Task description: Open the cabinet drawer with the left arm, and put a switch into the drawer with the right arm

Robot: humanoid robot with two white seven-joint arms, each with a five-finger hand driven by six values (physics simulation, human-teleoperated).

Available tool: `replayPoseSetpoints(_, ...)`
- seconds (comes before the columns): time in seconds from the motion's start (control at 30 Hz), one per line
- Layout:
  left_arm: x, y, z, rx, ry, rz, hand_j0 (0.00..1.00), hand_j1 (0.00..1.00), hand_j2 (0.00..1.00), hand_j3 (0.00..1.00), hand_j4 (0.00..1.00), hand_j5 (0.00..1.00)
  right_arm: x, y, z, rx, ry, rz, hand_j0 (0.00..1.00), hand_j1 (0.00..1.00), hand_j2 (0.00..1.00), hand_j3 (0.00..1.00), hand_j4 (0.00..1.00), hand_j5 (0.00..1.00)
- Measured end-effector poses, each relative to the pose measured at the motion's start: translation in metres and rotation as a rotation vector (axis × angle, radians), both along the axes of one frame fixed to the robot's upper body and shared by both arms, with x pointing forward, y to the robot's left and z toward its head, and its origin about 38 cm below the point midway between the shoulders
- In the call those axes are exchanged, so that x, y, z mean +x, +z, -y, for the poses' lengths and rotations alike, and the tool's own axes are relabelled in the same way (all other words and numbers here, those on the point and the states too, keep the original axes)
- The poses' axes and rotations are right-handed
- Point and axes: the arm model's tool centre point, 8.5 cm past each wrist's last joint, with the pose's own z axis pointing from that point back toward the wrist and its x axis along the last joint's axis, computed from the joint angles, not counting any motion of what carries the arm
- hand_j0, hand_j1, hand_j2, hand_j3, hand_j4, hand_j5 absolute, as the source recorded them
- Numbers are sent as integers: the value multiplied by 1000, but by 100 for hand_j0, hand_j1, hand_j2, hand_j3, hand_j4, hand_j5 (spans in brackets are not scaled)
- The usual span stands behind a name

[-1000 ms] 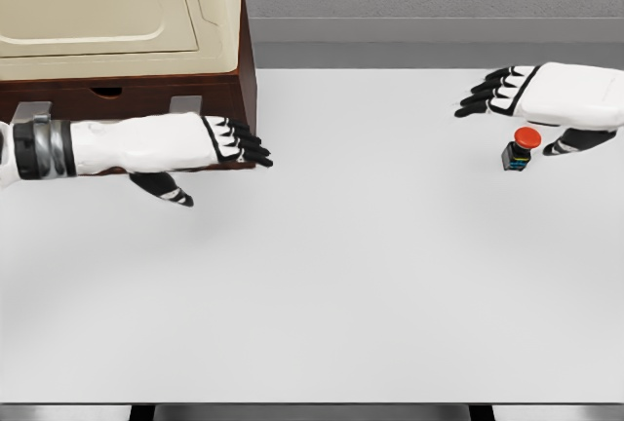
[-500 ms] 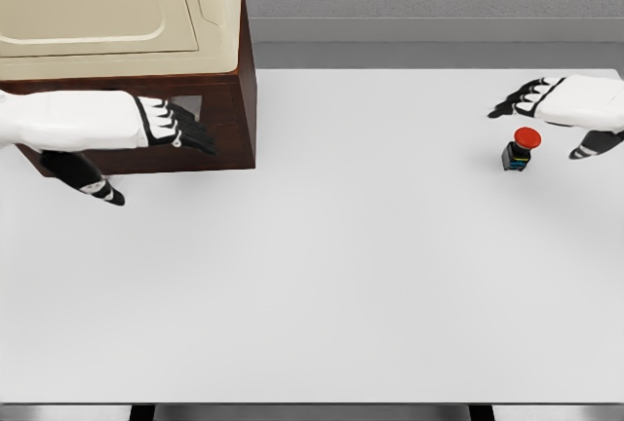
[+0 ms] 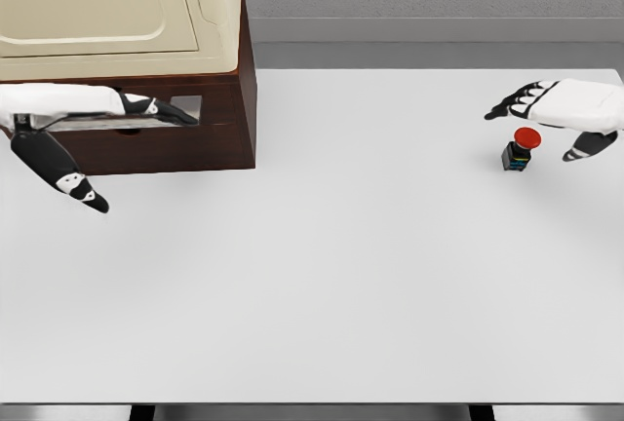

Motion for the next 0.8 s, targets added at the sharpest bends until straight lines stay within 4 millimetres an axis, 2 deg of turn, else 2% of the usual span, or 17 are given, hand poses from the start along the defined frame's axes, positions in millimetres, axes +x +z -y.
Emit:
replayPoseSetpoints(0.13, -1, -7, -13, 12, 84, -66, 100, 100, 100, 100, 100, 100, 3, -6, -1, -12, -7, -4, 100, 100, 100, 100, 100, 100)
replayPoseSetpoints(0.27, -3, -15, -26, 37, 142, -103, 100, 100, 100, 100, 100, 100, 11, -4, 1, -29, -23, 9, 100, 100, 100, 100, 100, 100)
replayPoseSetpoints(0.5, -13, -11, -56, 40, 227, -84, 100, 100, 100, 100, 100, 100, 14, -5, 2, -42, -34, 12, 100, 100, 100, 100, 100, 100)
replayPoseSetpoints(0.8, -15, 7, -70, 55, 270, -17, 100, 100, 100, 100, 100, 100, 15, -8, 2, -45, -36, 6, 100, 100, 100, 100, 100, 100)
